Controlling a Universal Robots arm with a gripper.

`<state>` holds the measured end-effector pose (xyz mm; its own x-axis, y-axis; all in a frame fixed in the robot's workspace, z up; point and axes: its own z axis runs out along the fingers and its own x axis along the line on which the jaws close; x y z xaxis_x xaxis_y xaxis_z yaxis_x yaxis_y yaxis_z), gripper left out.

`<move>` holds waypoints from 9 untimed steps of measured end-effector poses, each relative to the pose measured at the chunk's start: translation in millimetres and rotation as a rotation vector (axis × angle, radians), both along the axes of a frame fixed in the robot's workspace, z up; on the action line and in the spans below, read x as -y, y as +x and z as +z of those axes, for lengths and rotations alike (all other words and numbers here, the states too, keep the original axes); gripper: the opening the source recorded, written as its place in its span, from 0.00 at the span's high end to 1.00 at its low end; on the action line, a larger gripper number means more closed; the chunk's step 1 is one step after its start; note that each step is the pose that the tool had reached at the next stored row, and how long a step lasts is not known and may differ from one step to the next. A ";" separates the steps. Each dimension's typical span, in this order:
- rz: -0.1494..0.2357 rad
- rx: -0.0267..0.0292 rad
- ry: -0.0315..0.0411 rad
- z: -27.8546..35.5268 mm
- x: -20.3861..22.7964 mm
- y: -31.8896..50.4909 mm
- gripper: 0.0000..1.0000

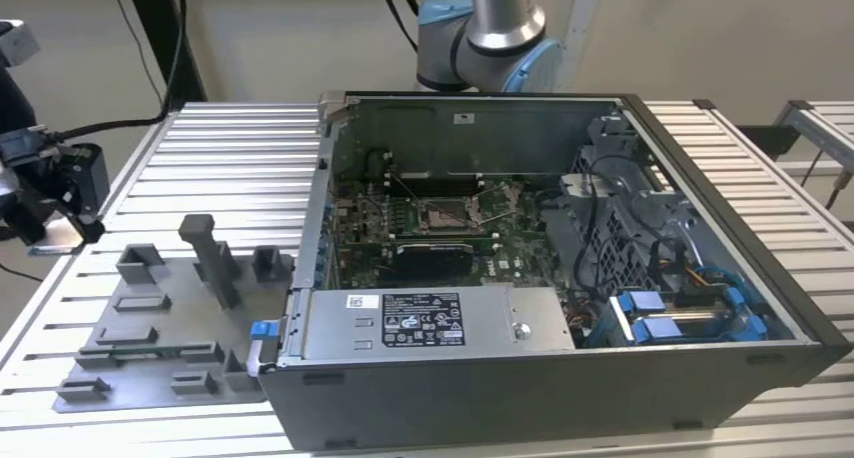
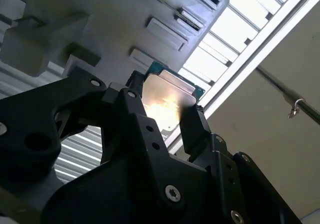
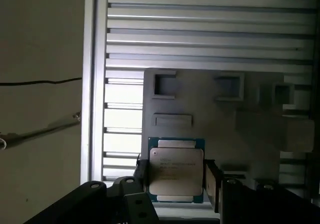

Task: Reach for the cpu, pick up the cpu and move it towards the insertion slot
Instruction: 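Pick up the cpu and move it towards the insertion slot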

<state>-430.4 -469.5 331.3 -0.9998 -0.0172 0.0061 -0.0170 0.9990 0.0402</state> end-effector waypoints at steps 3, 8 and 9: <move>0.000 0.0001 0.0001 9.2 0.0 0.0 1.00; 0.000 0.0000 -0.0002 24.5 -0.1 0.0 1.00; 0.000 0.0000 -0.0002 28.0 -0.1 0.0 1.00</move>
<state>-430.3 -469.4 359.3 -0.9998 -0.0173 0.0061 -0.0170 0.9991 0.0399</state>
